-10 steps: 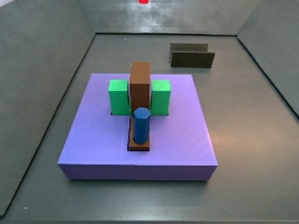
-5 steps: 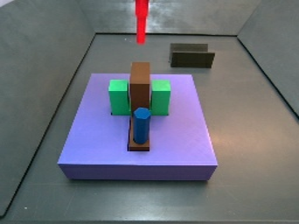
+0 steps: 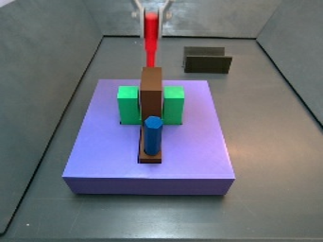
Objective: Pick up the red object. Move up. Move to above the board. Insert the red object.
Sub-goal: Insert the red object.
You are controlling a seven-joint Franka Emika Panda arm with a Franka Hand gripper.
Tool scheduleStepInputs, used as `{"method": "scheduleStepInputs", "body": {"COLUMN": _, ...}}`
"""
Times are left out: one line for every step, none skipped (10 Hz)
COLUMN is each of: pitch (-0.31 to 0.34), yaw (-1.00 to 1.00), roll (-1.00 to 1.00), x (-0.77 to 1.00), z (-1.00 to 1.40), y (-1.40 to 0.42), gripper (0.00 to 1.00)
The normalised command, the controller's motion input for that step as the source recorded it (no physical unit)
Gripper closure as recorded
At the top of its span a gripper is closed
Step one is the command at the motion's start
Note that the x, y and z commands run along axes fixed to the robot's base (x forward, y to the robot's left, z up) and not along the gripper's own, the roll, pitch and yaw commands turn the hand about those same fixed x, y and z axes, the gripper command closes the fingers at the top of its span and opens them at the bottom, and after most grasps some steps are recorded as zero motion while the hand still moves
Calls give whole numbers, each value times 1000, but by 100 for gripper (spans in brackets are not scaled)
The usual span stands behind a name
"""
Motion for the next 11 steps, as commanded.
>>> {"method": "scheduleStepInputs", "body": {"pitch": -26, "yaw": 140, "roll": -1, "x": 0, "z": -320, "y": 0, "gripper": 100}}
{"method": "scheduleStepInputs", "body": {"pitch": -20, "yaw": 134, "roll": -7, "x": 0, "z": -183, "y": 0, "gripper": 100}}
{"method": "scheduleStepInputs", "body": {"pitch": -26, "yaw": 3, "roll": 0, "x": 0, "z": -77, "y": -77, "gripper": 100}}
{"method": "scheduleStepInputs", "body": {"pitch": 0, "yaw": 34, "roll": -6, "x": 6, "z": -34, "y": 0, "gripper": 100}}
{"method": "scheduleStepInputs", "body": {"pitch": 0, "yaw": 103, "roll": 0, "x": 146, "z": -11, "y": -43, "gripper": 100}}
{"method": "scheduleStepInputs", "body": {"pitch": 0, "yaw": 0, "roll": 0, "x": 31, "z": -31, "y": -23, "gripper": 100}}
{"method": "scheduleStepInputs", "body": {"pitch": 0, "yaw": 6, "roll": 0, "x": 114, "z": -86, "y": -57, "gripper": 100}}
{"method": "scheduleStepInputs", "body": {"pitch": -3, "yaw": 14, "roll": 0, "x": 154, "z": -137, "y": -111, "gripper": 100}}
{"method": "scheduleStepInputs", "body": {"pitch": 0, "yaw": 26, "roll": 0, "x": 280, "z": -223, "y": -46, "gripper": 100}}
{"method": "scheduleStepInputs", "body": {"pitch": 0, "yaw": 34, "roll": 0, "x": 297, "z": -220, "y": -63, "gripper": 100}}
{"method": "scheduleStepInputs", "body": {"pitch": 0, "yaw": 0, "roll": 0, "x": 94, "z": -154, "y": 0, "gripper": 100}}
